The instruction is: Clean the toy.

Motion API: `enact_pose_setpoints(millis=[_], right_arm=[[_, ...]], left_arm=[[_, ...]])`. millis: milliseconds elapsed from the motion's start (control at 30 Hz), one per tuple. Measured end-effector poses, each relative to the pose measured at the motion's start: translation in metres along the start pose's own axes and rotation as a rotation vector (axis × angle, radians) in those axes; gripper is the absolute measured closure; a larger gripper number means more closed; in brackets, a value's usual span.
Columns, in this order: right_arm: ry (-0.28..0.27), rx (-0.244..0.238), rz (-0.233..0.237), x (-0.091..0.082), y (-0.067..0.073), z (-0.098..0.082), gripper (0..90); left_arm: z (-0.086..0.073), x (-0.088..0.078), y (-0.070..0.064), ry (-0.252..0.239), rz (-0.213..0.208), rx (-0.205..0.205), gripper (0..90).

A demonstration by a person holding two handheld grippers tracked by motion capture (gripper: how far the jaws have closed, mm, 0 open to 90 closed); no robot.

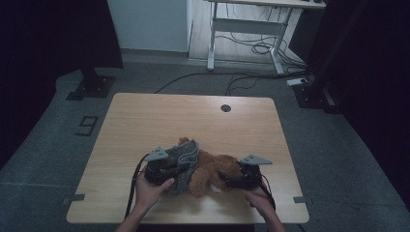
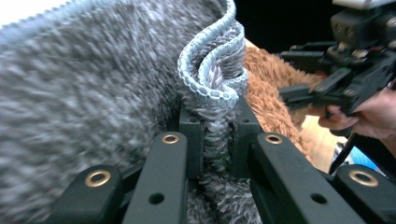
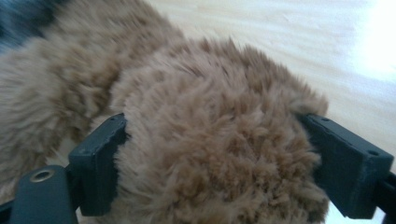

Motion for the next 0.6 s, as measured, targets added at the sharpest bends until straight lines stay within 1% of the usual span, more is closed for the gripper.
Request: enact_pose_setpoints(millis=[67,100,167,200,233,333,400,467,500,533,567,600], right_arm=[[0.002,0.005,-0.013,-0.002,0.002,-0.004,13.6],[0.000,0.006,-0.016,-0.002,0.003,-0.006,13.6],[-0.005,0.008,-0.016,-0.004,0.004,-0.009,13.6],[-0.004,0.002,-0.015,-0.004,0.004,-0.010,13.6],[0.003,-0.009,-0.008,-0.006,0.005,-0.012,13.7],[0.019,-0.002,0.003,-0.009,0.006,-0.017,13.7],[0.022,0.010,0.008,-0.009,0.006,-0.021,14.3],[0.027,0.017,0.017,-0.008,0.006,-0.025,15.4],[0.024,0.016,0.019,-0.007,0.006,-0.027,16.0],[0.020,-0.001,0.012,-0.005,0.007,-0.029,17.9],[0.008,0.003,0.013,-0.004,0.007,-0.030,19.9],[-0.002,-0.004,0.007,-0.004,0.007,-0.030,23.0]], left_arm=[[0.000,-0.007,0.004,-0.026,0.016,-0.014,78.5],[0.000,-0.012,0.008,-0.042,0.029,-0.026,78.4],[-0.001,-0.016,0.014,-0.048,0.033,-0.047,78.1],[-0.002,-0.016,0.016,-0.038,0.021,-0.060,78.1],[-0.004,-0.014,0.016,-0.020,0.011,-0.061,78.0],[-0.014,-0.007,0.011,0.021,0.003,-0.044,78.2],[-0.018,-0.005,0.010,0.025,0.000,-0.048,78.7],[-0.022,-0.005,0.012,0.028,-0.015,-0.068,79.4],[-0.025,-0.004,0.013,0.026,-0.020,-0.082,79.7],[-0.026,-0.002,0.014,0.023,-0.020,-0.088,80.1],[-0.029,0.001,0.014,0.022,-0.016,-0.093,80.3],[-0.030,0.003,0.014,0.022,-0.013,-0.092,80.5]])
Point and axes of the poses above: each handheld gripper's, and its own axes: x roughly forward along the jaws, z roughly out of its top, y roughly to its left, the point moved 5 cm from there along x, roughly forward along the jaws, and after that the axes turned 14 degrees about z, right-handed, at the moved point
